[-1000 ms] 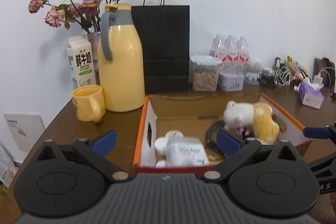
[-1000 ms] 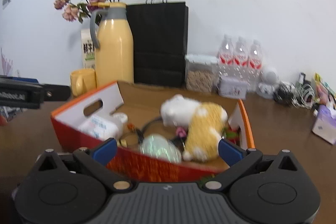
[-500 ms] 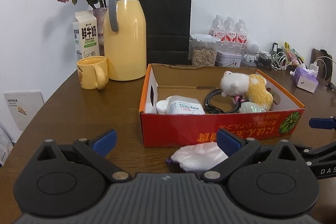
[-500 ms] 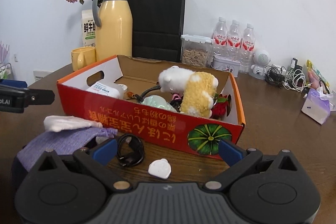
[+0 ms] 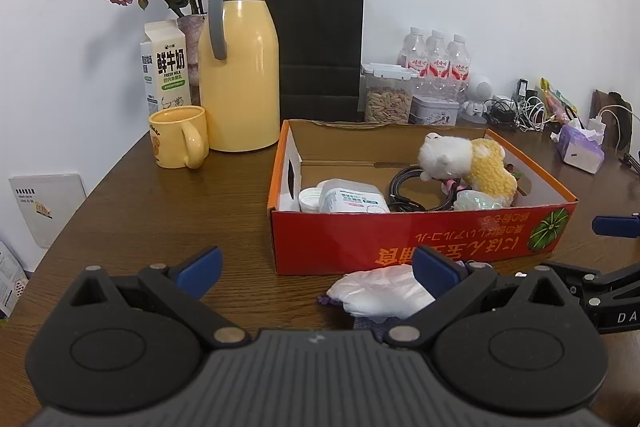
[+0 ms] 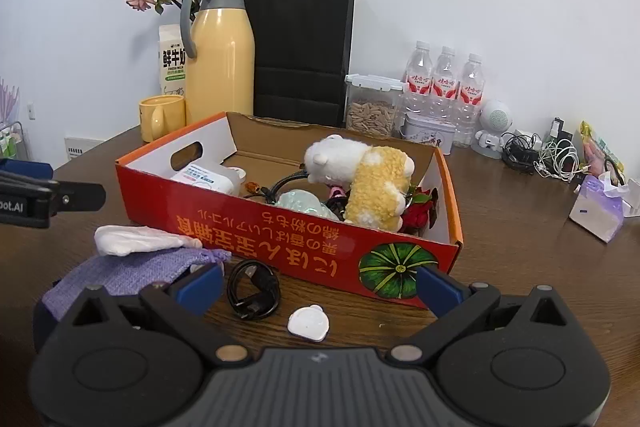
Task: Organize objects
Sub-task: 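Grasp the small white object on the table with the right tool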
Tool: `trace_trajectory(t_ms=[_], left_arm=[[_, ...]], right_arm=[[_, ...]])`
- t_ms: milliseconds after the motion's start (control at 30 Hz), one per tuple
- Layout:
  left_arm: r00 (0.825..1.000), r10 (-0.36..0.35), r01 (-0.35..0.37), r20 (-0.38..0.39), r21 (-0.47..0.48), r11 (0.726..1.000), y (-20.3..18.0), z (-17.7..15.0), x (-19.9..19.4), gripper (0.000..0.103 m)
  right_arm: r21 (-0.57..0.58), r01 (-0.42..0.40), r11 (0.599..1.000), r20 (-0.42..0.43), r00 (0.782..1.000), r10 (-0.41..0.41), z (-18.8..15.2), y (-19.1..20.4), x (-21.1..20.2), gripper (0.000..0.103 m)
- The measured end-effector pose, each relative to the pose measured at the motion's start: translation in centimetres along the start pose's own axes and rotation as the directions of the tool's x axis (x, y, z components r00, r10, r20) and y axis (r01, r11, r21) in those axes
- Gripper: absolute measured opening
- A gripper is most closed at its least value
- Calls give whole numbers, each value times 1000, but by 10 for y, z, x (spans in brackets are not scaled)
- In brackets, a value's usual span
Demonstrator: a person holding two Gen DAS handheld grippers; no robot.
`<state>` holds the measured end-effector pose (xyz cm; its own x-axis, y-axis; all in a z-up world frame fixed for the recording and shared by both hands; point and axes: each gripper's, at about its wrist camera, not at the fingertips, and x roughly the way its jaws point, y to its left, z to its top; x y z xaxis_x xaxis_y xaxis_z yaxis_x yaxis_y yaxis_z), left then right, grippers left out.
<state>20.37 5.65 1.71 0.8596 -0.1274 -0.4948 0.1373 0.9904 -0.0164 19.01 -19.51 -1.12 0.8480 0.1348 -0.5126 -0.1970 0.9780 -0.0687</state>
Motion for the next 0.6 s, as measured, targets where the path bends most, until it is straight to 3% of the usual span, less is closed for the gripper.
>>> trace_trajectory(t_ms=[367, 400, 500, 600], left_arm=[[999, -5, 5, -46, -6, 1000, -8, -11, -1, 103], [999, -6, 6, -51, -4, 1000, -8, -12, -1, 103], [998, -5, 5, -62, -3, 1000, -11, -13, 0, 103], [998, -7, 7, -60, -4, 1000, -11, -13, -1, 103]], right_arm=[[3, -3, 1000, -87, 996, 3, -21, -7, 5, 101], [11, -7, 1000, -93, 996, 8, -23, -9, 7, 96], [35, -15, 999, -118, 993, 19, -22, -14, 21, 71], [49, -41, 998, -129, 990, 47, -21, -13, 34, 64]])
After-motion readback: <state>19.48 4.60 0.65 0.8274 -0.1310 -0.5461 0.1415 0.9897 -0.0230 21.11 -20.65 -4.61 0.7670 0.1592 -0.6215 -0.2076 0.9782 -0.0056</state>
